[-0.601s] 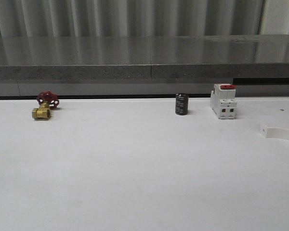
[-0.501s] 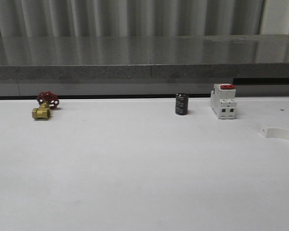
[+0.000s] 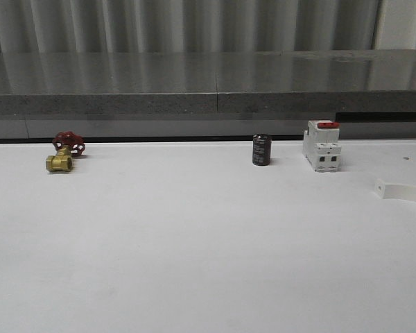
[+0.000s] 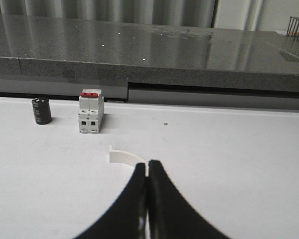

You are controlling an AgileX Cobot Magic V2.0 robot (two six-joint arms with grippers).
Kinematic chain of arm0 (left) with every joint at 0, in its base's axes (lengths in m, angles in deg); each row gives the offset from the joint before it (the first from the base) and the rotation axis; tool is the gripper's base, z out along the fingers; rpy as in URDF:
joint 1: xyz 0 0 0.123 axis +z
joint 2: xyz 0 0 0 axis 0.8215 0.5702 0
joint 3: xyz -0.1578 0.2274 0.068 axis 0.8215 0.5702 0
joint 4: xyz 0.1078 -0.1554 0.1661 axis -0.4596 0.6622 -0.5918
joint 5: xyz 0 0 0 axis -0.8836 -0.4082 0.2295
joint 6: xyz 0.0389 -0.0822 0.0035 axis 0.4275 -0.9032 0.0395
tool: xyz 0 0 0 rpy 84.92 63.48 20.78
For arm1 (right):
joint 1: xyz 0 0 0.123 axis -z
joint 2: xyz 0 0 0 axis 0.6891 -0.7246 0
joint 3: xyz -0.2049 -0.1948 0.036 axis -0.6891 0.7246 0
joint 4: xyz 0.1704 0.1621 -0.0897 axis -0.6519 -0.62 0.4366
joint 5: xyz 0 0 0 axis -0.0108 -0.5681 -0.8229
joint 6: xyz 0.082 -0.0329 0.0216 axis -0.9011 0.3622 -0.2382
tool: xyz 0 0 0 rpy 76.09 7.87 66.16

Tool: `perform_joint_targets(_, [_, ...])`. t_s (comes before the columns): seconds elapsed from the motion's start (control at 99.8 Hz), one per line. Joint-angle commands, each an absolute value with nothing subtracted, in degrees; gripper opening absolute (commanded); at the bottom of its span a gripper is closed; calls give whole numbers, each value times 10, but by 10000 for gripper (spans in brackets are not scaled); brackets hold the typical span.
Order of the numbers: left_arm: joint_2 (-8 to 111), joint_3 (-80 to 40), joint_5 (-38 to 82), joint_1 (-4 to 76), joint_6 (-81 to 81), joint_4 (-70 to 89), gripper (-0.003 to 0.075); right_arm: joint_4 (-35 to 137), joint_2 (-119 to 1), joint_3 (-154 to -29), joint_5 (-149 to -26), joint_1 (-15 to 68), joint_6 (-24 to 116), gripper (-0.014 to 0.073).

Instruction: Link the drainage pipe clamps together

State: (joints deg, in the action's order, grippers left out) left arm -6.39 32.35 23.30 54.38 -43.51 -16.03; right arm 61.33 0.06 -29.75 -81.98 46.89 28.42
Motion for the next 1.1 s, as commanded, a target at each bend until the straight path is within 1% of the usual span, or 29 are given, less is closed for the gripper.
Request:
perform_joint_targets(0.0, [-39, 253, 244, 542, -437, -146, -20, 615, 12, -307, -771, 469, 286, -67])
perform_joint_targets(0.1, [20, 173, 155, 542, -437, -147, -20, 615, 12, -307, -771, 469, 286, -67])
perform_joint_targets(0.22, [111, 73, 16, 542, -437, -147, -20, 615, 12, -307, -771, 469, 286, -67])
perform_joint_targets(0.361, [209, -11, -74, 542, -437, -145, -20, 615, 12, -307, -771, 469, 286, -67])
perform_joint_targets(0.521, [285, -49, -98, 542, -437, -137, -20, 615, 12, -307, -771, 469, 286, -67])
perform_joint_targets(0.741, [334, -49, -94, 542, -437, -142, -19, 615, 12, -307, -771, 469, 286, -67])
perform_joint_targets(0.801, [342, -49, -91, 542, -437, -142, -7, 615, 12, -307, -771, 469, 286, -67])
perform_joint_targets(0.841, [345, -49, -91, 542, -437, -142, 24, 615, 12, -307, -771, 469, 286, -67])
perform_joint_targets(0.892, [349, -49, -92, 542, -437, -142, 89, 615, 12, -307, -771, 469, 286, -67])
perform_joint_targets(0.922, [352, -49, -95, 542, -437, -142, 153, 615, 12, -307, -771, 469, 286, -67])
perform_joint_targets(0.942, [354, -49, -96, 542, -437, -142, 182, 615, 12, -307, -771, 469, 286, -67])
perform_joint_targets(0.992, [358, -49, -97, 542, -439, -142, 307, 615, 12, -307, -771, 469, 286, -67])
perform_joint_targets(1.012, [359, -49, -97, 542, -440, -142, 337, 615, 12, -307, -771, 469, 286, -67])
perform_joint_targets(1.042, [362, -49, -98, 542, -440, -142, 410, 615, 12, -307, -771, 469, 286, -67])
perform_joint_targets(1.092, [367, -49, -98, 542, -441, -140, 494, 615, 12, -307, -771, 469, 286, -67])
